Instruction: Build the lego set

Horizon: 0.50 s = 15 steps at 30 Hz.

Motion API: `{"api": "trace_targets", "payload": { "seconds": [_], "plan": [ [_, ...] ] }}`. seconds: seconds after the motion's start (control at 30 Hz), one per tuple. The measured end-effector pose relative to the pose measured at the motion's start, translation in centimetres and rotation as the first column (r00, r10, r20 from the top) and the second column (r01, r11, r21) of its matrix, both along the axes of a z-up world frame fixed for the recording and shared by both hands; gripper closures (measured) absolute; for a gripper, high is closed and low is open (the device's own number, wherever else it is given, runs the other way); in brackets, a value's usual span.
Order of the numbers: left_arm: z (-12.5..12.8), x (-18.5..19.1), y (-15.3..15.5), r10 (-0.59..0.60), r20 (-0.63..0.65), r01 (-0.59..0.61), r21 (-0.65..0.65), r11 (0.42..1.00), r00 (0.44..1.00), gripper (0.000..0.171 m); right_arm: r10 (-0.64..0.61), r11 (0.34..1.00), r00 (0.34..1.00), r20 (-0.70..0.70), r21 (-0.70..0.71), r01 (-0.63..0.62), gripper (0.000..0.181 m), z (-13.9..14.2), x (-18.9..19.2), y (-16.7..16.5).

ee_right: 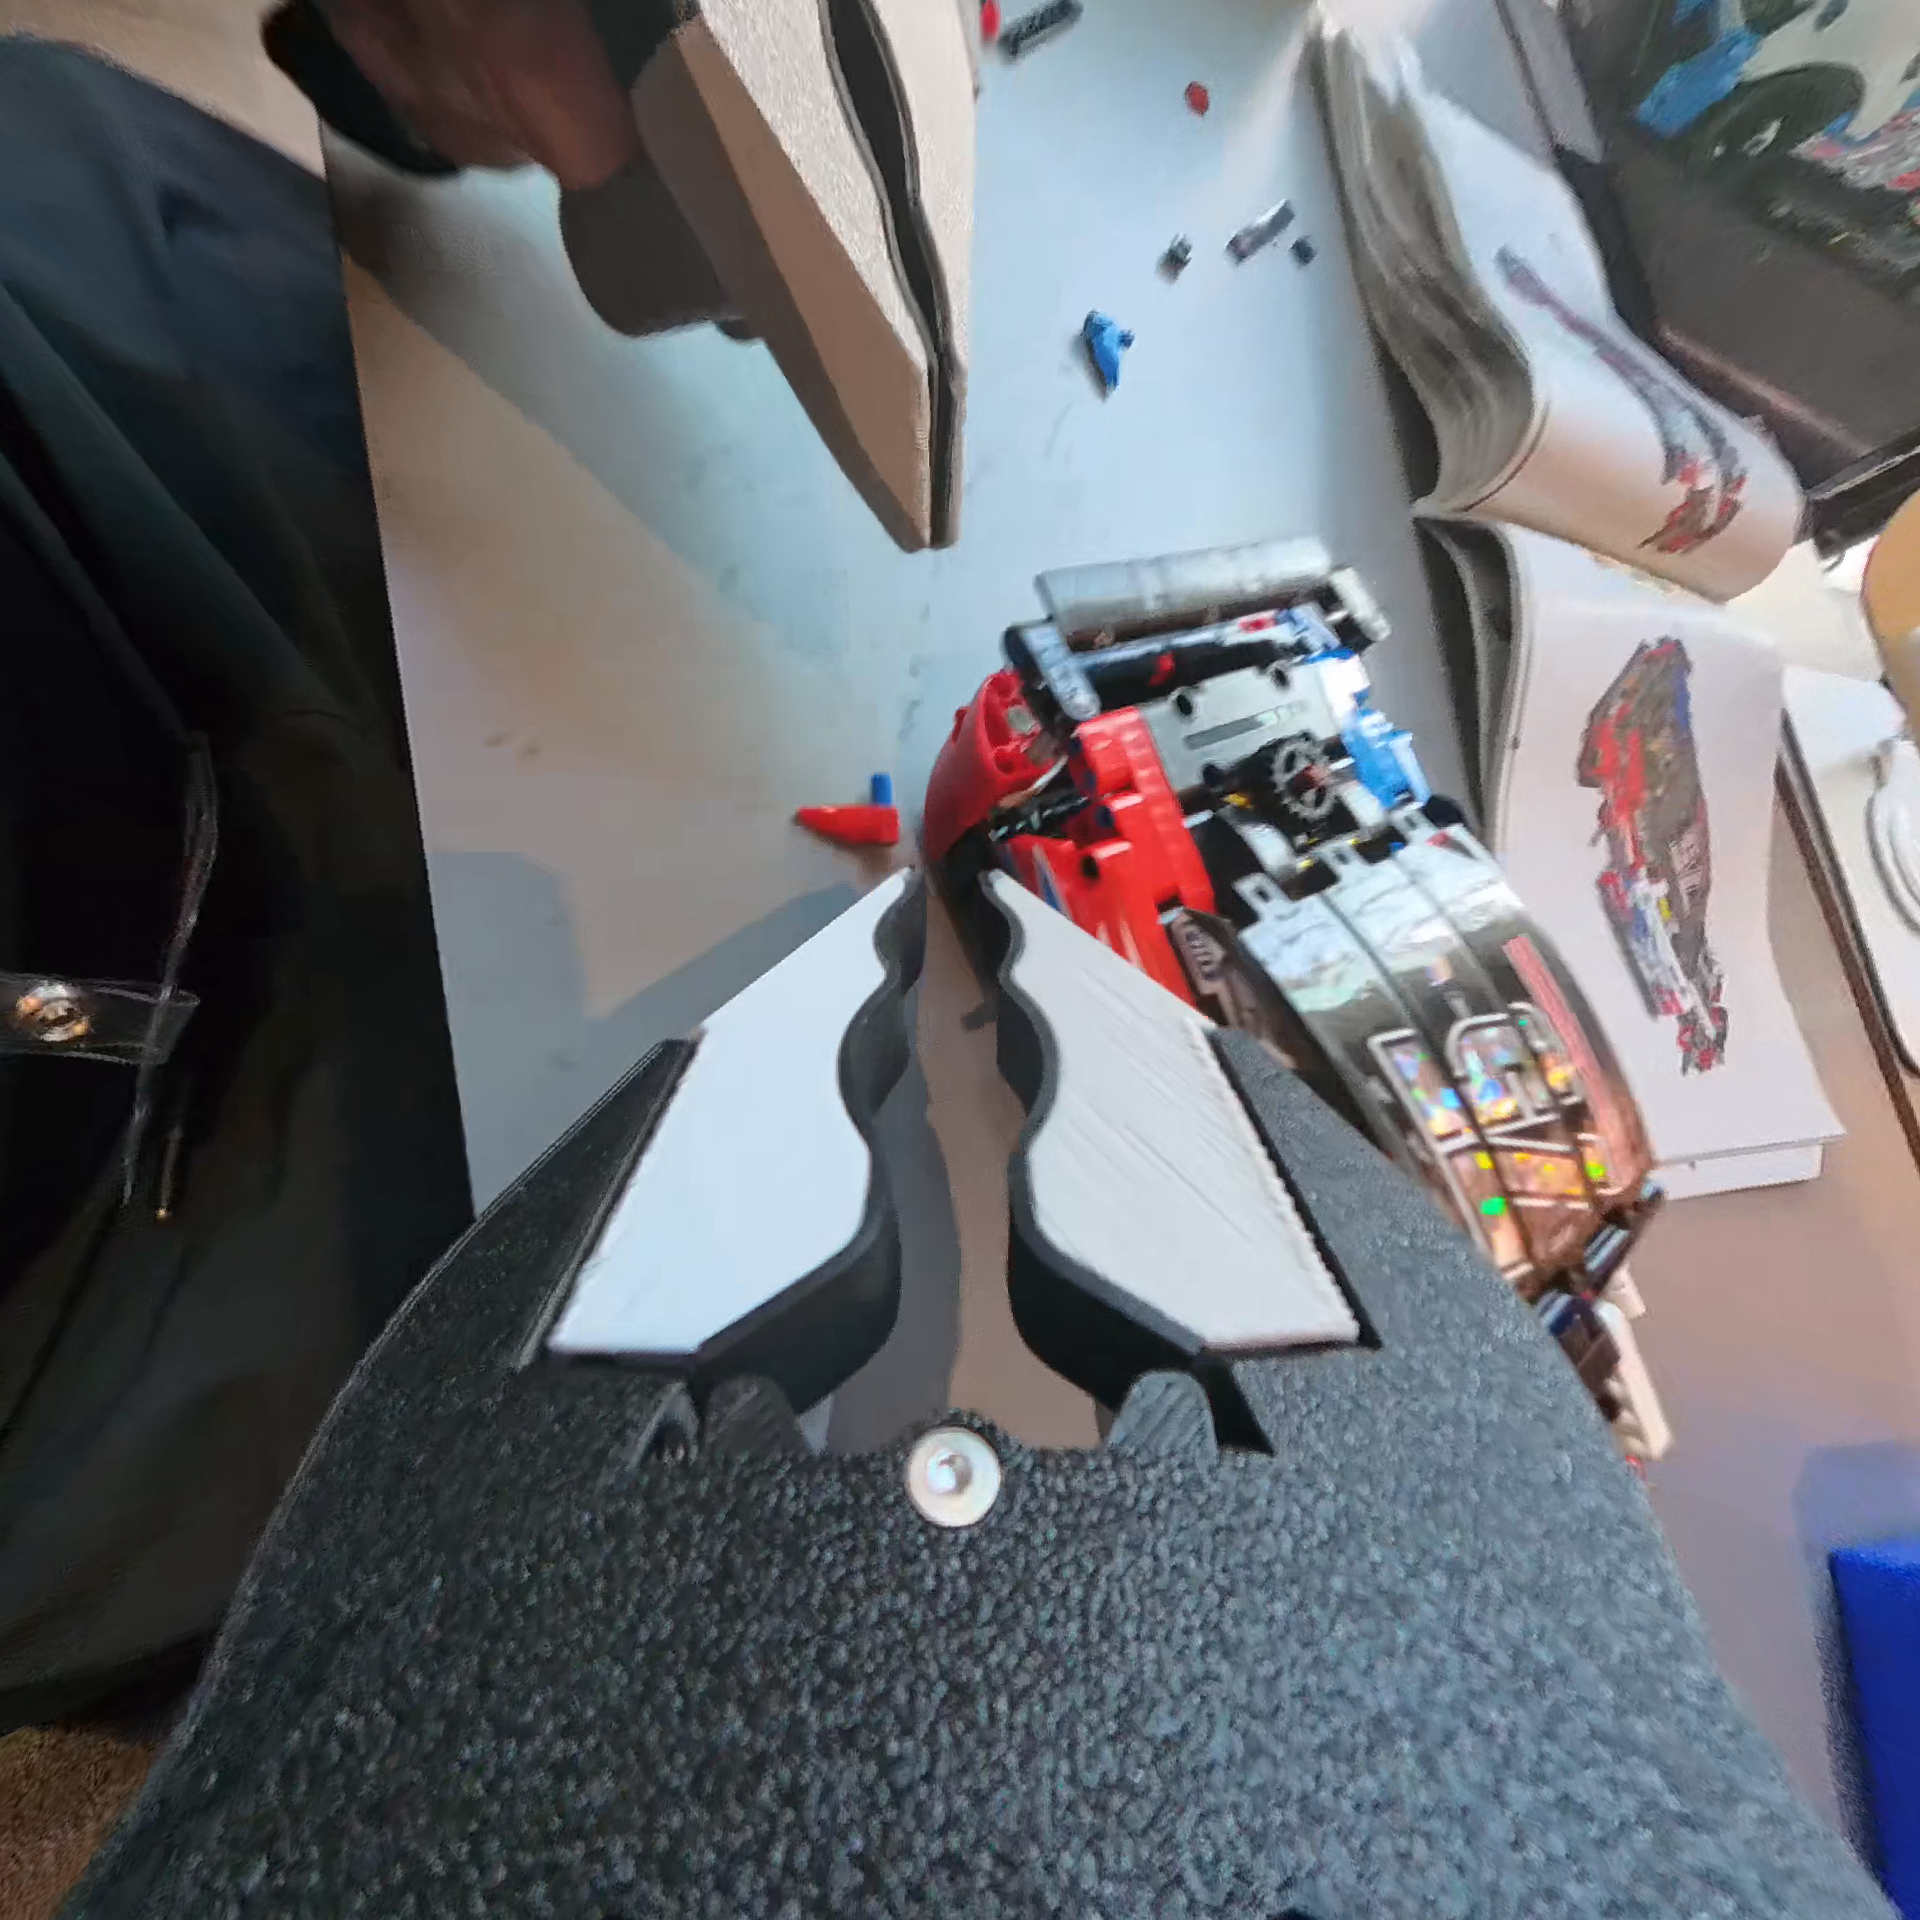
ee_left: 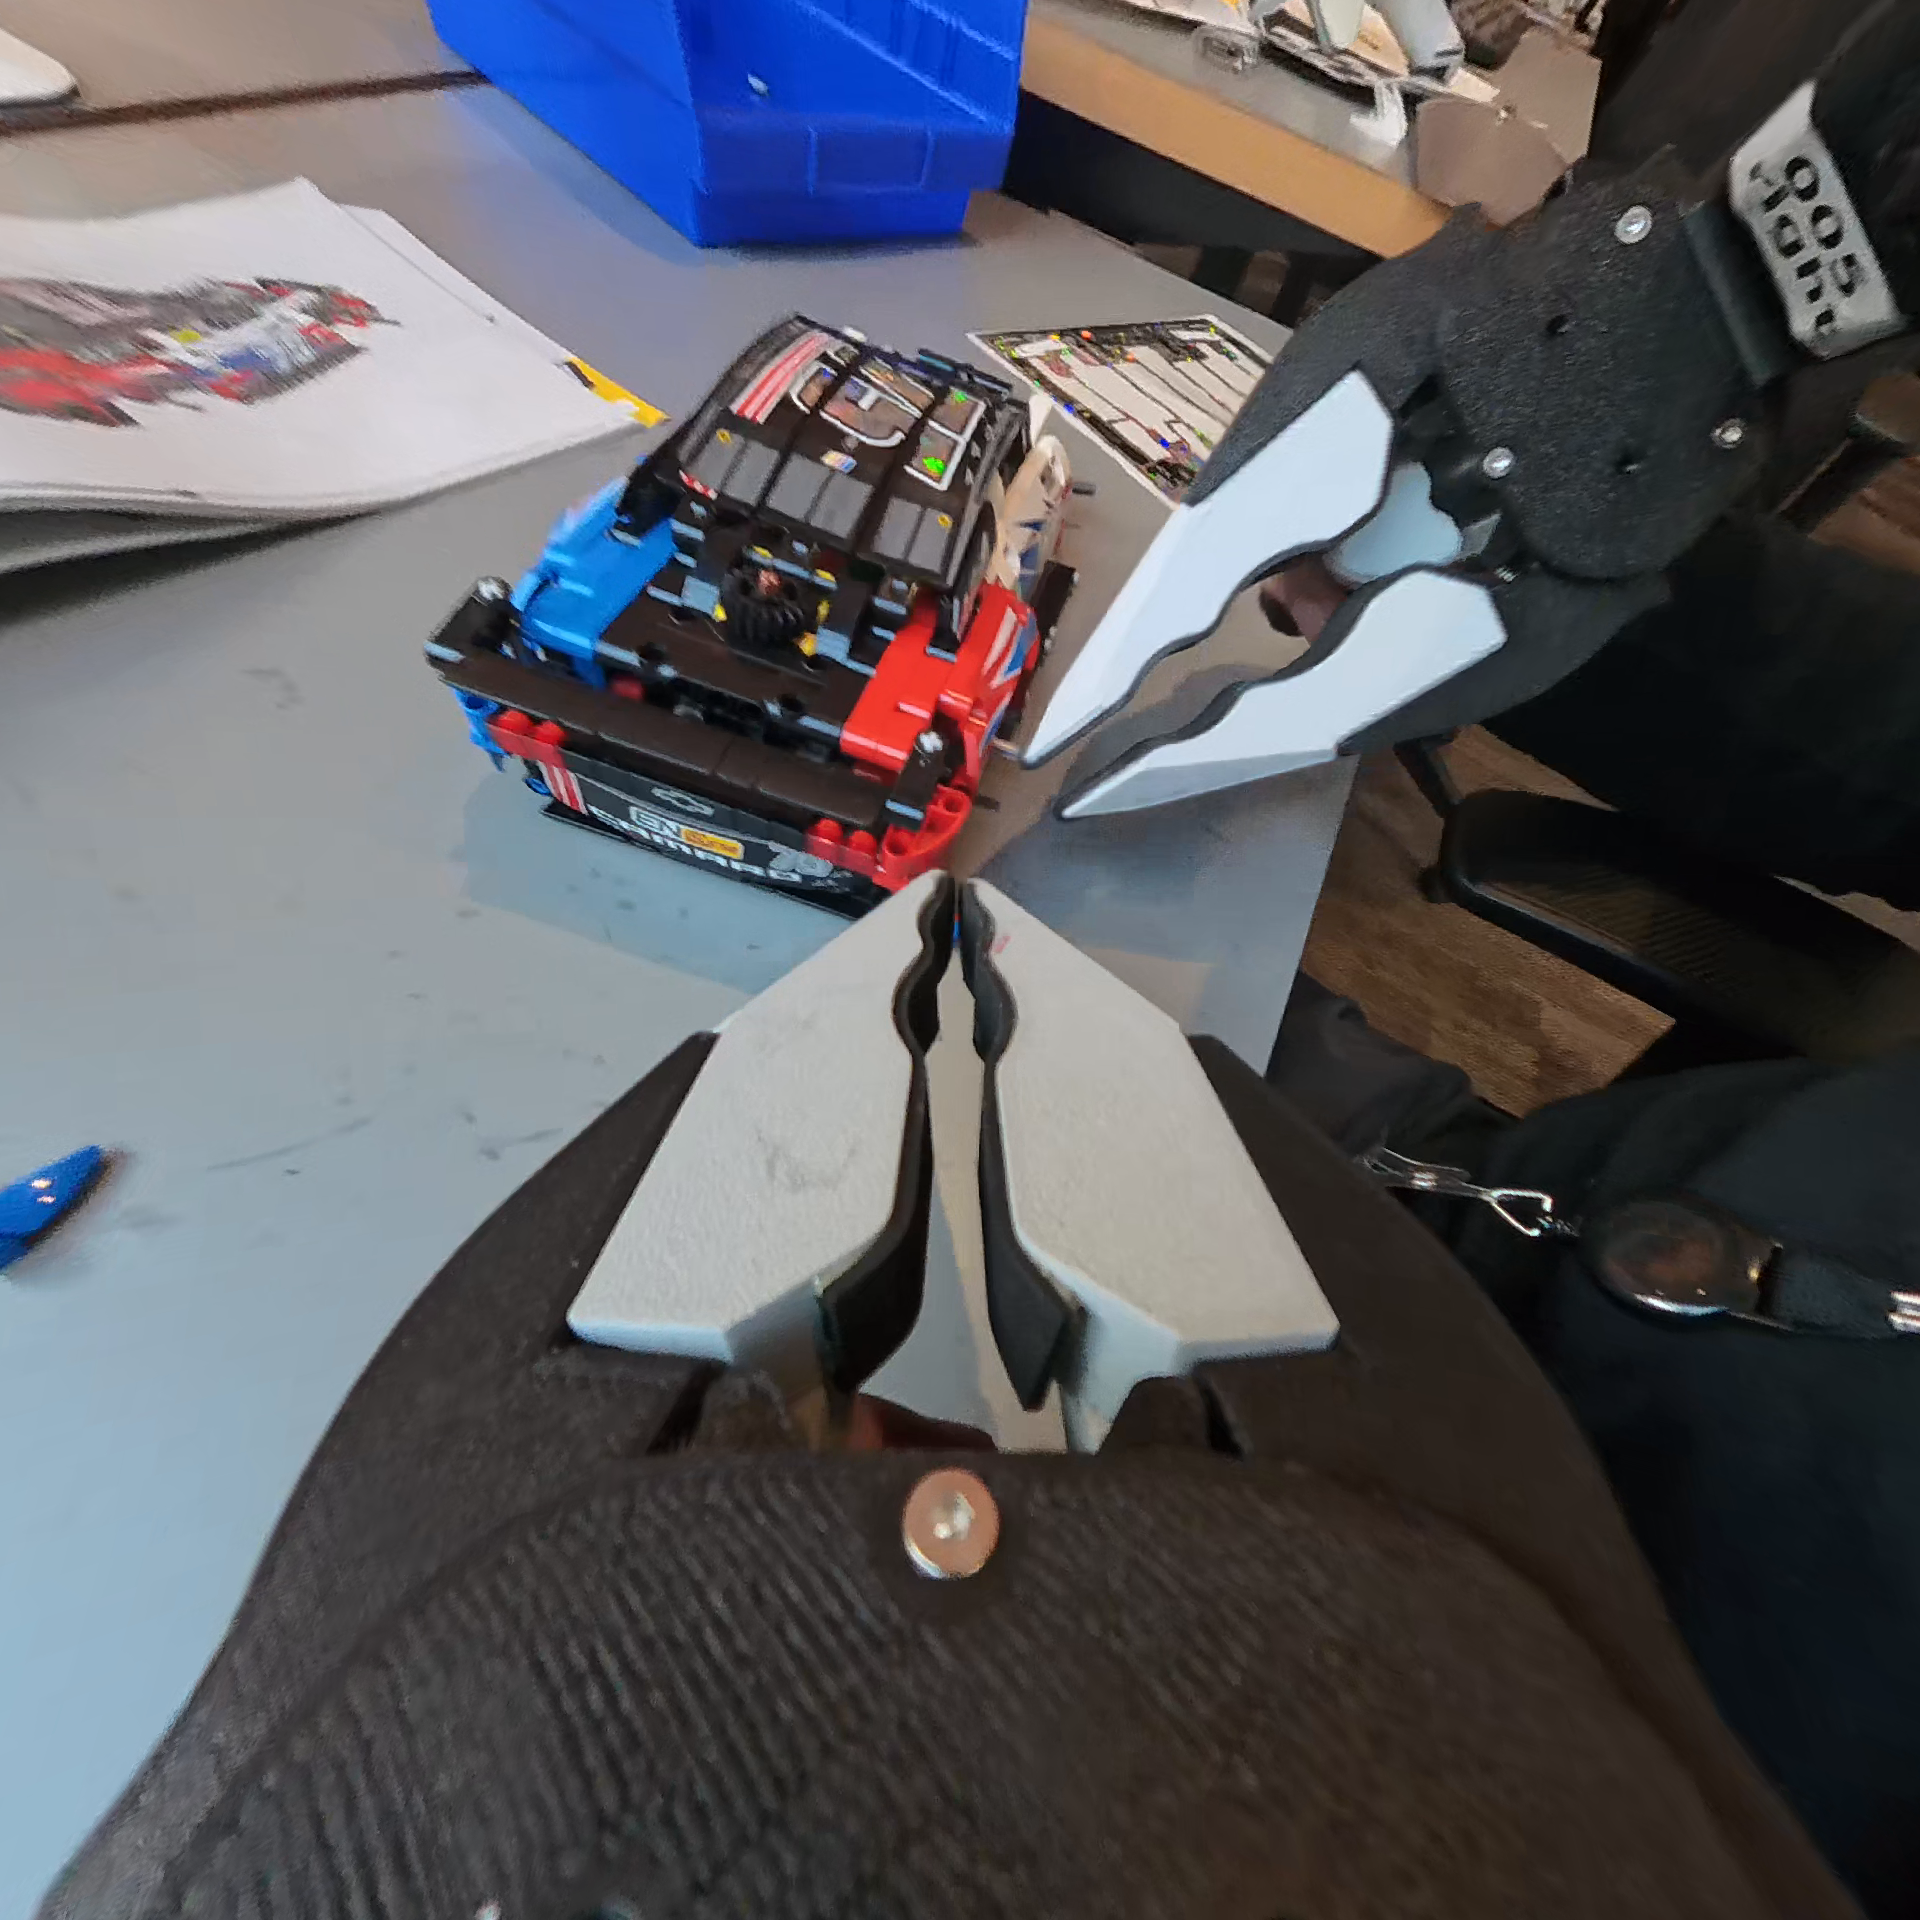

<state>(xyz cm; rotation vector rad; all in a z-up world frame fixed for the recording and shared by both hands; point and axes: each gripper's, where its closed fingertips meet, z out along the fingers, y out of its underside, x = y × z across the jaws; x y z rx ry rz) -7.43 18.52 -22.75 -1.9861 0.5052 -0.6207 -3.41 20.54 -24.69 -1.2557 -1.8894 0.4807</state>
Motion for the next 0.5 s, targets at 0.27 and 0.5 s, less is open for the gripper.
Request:
{"api": "trace_targets", "payload": {
  "seconds": [0.27, 0.5],
  "plan": [
    [1.1, 0.3, 1.1, -0.016, -0.027, 0.017, 0.017, 1.0, 1.0, 0.171, 0.031, 0.993, 0.996, -0.08, -0.11, -0.04, 0.181, 4.1, -3.6, 0.4],
    [-0.3, 0.2, 0.4, -0.019, -0.066, 0.017, -0.021, 1.0, 0.998, 0.171, 0.015, 0.989, 1.0, -0.003, -0.147, -0.015, 0.181, 1.7, -3.7, 0.9]
  ]
}}
